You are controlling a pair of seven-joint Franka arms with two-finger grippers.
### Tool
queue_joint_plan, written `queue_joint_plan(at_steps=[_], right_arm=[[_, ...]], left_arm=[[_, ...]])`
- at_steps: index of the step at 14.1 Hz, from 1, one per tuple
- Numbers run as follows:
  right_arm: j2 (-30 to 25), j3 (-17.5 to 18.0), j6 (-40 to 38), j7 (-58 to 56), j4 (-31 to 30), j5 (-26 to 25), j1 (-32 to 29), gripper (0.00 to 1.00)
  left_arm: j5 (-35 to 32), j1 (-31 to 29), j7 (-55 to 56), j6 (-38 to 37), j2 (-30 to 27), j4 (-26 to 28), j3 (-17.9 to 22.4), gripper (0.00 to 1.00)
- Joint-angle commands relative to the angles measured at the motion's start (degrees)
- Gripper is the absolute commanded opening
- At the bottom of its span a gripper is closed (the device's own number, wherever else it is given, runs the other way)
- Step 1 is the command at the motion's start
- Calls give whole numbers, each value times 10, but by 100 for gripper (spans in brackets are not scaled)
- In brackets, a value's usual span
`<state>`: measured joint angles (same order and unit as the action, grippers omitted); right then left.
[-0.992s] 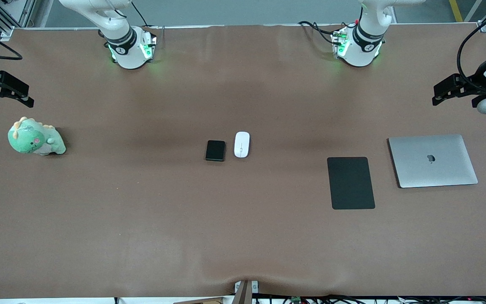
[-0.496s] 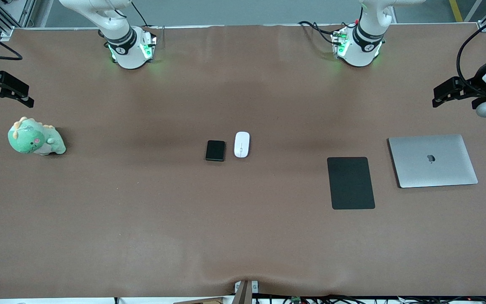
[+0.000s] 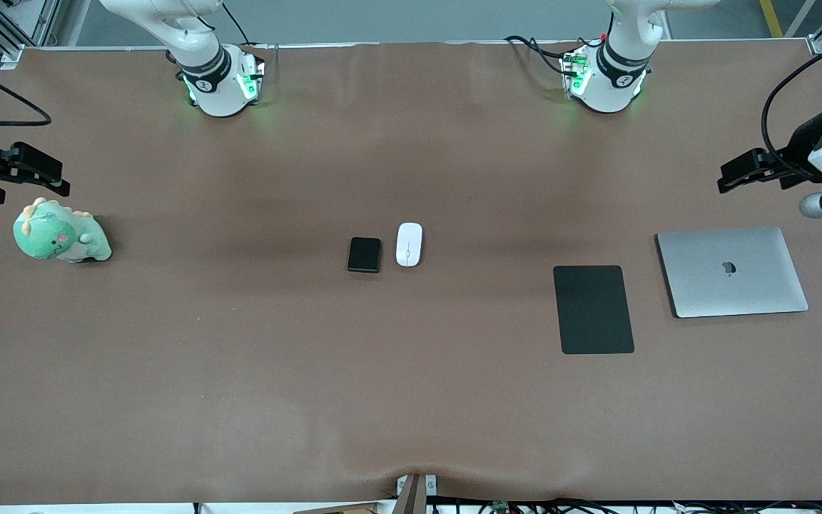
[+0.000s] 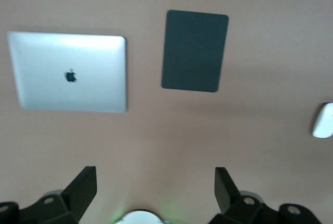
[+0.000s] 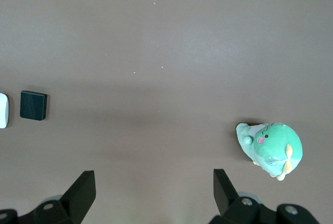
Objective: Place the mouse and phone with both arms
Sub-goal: 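Reach the left gripper to the mouse while the right gripper moves out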
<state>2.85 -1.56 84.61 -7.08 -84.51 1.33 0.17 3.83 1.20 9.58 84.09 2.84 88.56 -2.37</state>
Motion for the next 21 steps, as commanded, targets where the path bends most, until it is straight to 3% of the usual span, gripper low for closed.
queue_joint_plan(at_steps=[1,10,14,21], right_arm=[[4,-1,-4,-2,14,1,-3,100],[10,0,5,1,18,4,2,100],[25,0,25,0,18,6,2,100],[56,1,29,-3,17,7,10,100]], left_arm=[[28,10,60,-2,17,-8,-8,100],[58,114,143,19,71,-8,-35,100],[57,194,183,98,147,-12,-34,100],[48,308,322,259,228,-12,-33,100]])
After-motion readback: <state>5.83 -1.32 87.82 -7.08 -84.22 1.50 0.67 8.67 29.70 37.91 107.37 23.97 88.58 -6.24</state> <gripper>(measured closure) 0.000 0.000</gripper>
